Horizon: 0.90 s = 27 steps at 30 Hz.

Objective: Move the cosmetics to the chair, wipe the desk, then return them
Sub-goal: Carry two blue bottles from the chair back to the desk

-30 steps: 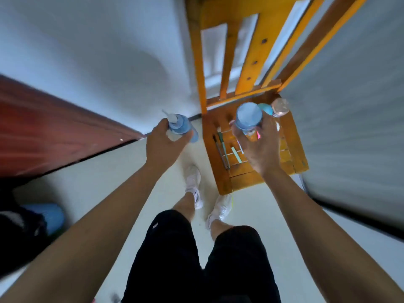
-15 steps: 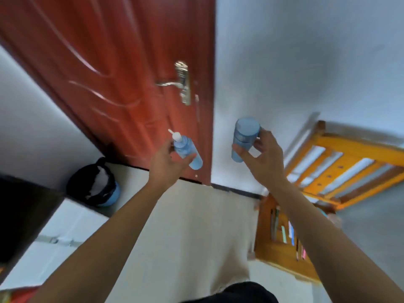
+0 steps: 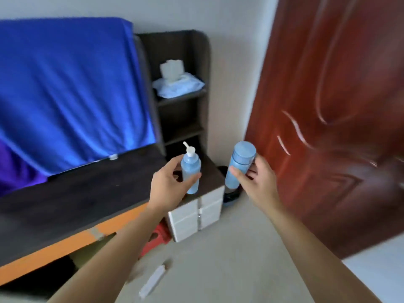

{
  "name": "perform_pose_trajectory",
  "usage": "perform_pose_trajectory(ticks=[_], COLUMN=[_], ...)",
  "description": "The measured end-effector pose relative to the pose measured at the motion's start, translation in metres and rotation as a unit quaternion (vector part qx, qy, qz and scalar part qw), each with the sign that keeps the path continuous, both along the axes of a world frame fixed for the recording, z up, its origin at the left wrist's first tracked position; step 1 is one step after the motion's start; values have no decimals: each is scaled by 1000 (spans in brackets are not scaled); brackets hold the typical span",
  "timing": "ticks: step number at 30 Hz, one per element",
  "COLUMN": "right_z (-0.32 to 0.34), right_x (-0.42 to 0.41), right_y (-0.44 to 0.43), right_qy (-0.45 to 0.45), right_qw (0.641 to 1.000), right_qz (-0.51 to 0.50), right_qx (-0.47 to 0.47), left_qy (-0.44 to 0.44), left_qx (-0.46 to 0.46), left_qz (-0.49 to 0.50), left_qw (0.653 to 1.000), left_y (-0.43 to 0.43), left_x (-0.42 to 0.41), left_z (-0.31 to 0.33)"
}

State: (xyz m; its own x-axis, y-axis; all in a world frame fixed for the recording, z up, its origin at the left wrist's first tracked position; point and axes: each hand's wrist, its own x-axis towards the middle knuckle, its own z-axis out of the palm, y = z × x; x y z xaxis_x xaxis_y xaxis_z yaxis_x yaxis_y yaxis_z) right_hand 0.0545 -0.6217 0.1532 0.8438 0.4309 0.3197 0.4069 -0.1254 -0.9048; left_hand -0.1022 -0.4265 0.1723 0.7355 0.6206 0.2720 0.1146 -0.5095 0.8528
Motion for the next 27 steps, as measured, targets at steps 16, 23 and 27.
perform_pose_trajectory(ticks=[16, 23, 27], right_z=[-70, -106, -127], right_x=[6, 71, 92], right_y=[309, 412, 453], right_qy=[59, 62, 79], right_qw=[975, 966, 955], right_qz=[198, 191, 197], right_qx=[-84, -162, -208], left_qy=[40, 130, 166], left_qx=[-70, -68, -90], left_qz=[188, 154, 154], left_qw=[979, 977, 970], left_y=[229, 326, 364], left_x=[-46, 32, 60], left_z=[-53, -78, -102])
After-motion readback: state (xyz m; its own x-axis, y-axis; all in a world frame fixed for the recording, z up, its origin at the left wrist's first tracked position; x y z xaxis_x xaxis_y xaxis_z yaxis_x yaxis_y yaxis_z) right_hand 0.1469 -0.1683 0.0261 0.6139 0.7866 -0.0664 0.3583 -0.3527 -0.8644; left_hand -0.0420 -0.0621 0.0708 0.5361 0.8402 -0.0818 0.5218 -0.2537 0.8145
